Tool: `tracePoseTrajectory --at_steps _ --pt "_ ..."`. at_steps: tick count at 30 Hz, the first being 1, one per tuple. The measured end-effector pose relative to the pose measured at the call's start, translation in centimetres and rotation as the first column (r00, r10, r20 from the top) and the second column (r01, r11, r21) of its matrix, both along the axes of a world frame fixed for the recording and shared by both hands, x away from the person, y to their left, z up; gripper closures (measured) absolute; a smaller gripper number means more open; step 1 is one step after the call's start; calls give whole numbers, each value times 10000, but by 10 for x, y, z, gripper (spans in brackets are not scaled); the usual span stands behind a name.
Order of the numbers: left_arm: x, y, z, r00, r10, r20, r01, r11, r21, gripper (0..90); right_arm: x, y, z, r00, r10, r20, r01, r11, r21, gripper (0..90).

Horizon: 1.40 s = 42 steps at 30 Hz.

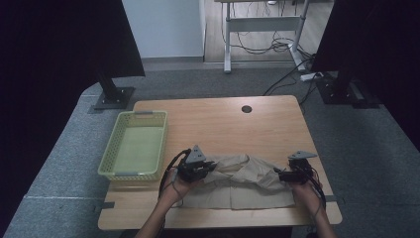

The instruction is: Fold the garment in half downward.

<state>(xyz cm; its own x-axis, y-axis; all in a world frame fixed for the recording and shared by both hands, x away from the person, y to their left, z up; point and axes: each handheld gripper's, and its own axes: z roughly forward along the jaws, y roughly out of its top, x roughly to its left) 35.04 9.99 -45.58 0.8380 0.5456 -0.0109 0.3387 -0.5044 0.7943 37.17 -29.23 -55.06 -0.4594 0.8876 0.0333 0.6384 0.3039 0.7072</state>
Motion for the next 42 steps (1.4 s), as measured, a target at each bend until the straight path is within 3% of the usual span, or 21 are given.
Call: tracePoseTrajectory --at_steps 5,8,10,14,18,22,24,27,32,35,37,38,39,40,42 --pt "-26 9 -22 9988 -446 -205 445 9990 -53 839 0 0 0 10000 -62 18 62 10000 8 219" --pt "-34 12 -31 9985 -492 -257 491 9988 -54 836 1 0 0 10000 -80 21 80 10000 15 219" --pt "-42 17 -42 9987 -339 -376 326 9989 -332 835 1 0 -1 9999 -90 55 90 10000 28 219" --pt "-48 18 -54 9976 -341 -609 314 9985 -450 833 1 0 -1 9999 -110 69 110 9999 40 219" --pt "-57 12 -71 9929 -627 -1008 614 9980 -154 824 1 0 -1 9999 -118 97 117 9999 57 219" --pt "-57 8 -81 9919 -549 -1149 579 9981 231 808 1 0 -1 9999 -117 104 117 9999 64 219" --pt "-55 9 -83 9914 -413 -1240 430 9990 110 796 0 0 -1 9999 -110 125 109 9999 75 219" --pt "-53 12 -80 9899 -379 -1369 362 9992 -149 775 0 -1 -1 9999 -93 134 92 9999 84 219" --pt "-47 17 -53 9901 -412 -1345 265 9937 -1091 557 0 -1 -2 9999 -55 163 53 9999 98 218" --pt "-42 21 -35 9951 -336 -927 231 9934 -1120 484 0 -1 -2 9998 -52 193 50 9999 119 218" --pt "-35 25 -24 9982 11 -593 -73 9945 -1048 432 0 -1 -2 9998 -43 194 41 9999 122 218" --pt "-35 25 -24 9982 11 -593 -73 9945 -1048 398 0 -1 -2 9998 -43 194 41 9999 122 218" --pt "-25 28 -17 9984 322 -455 -368 9939 -1037 398 0 -2 -2 9998 -32 201 30 9999 127 217" --pt "-20 30 -16 9977 546 -397 -581 9938 -945 329 0 -2 -2 9998 -24 215 21 9999 134 217" --pt "-20 30 -16 9977 546 -397 -581 9938 -945 308 0 -2 -2 9998 -16 219 13 9999 124 217"
